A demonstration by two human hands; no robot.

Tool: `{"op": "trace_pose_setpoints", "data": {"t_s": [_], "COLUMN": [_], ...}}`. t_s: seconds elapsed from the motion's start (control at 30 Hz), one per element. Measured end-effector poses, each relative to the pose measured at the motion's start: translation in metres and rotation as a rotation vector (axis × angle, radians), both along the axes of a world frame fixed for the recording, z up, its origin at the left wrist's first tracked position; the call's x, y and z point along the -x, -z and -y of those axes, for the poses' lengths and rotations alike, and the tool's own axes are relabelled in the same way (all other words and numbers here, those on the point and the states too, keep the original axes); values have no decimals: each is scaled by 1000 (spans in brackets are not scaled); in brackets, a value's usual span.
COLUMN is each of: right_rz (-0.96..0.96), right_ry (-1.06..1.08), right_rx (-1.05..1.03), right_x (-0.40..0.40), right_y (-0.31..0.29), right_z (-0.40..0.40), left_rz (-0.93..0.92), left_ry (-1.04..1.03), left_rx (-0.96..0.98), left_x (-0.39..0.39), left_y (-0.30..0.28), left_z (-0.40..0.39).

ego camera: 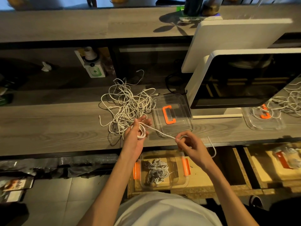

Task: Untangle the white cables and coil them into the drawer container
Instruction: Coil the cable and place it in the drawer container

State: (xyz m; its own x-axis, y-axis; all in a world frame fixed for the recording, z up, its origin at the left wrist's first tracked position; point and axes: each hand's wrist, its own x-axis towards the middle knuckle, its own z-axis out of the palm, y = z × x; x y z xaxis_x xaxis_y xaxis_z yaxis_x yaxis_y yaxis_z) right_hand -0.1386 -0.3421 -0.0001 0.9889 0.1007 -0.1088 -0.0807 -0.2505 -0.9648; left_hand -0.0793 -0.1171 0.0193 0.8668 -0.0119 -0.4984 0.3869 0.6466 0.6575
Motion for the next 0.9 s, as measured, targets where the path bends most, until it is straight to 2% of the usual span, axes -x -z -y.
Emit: {"op": "trace_pose_setpoints", "data": {"t_s": [0.07, 0.2, 0.27, 0.33, 0.4, 0.47, 0.53, 0.63, 0.8, 0.9], "right_rz": [-22, -62, -91, -132, -137, -118, -116, -93, 26, 126], "right_ry": [-30, -224, -314, -407, -448, -413, -333, -181, 11, 16], "right_rx": [7, 70, 75, 52, 8, -67, -193, -282, -64, 80], "right_x": [4, 9, 9, 8, 6, 1, -3, -12, -25, -27], "right_y": [3, 4, -2, -11, -18, -23, -27, -32, -25, -20], "right_z": [-7, -17, -19, -22, -26, -30, -33, -37, -36, -26], "left_rz": [-47, -81, -70, -35, -11, -12, -45, -101, -40, 82], "left_ry": [-18, -69, -35, 47, 184, 348, 506, 679, 861, 943], "left_rx": [31, 78, -45, -268, -469, -568, -552, -404, -111, -175], "left_x": [1, -1, -1, 1, 4, 7, 11, 18, 22, 22], "left_y": [2, 10, 17, 21, 20, 17, 13, 7, -6, -6], "left_z": [-1, -2, -1, 1, 3, 6, 8, 13, 20, 15]}}
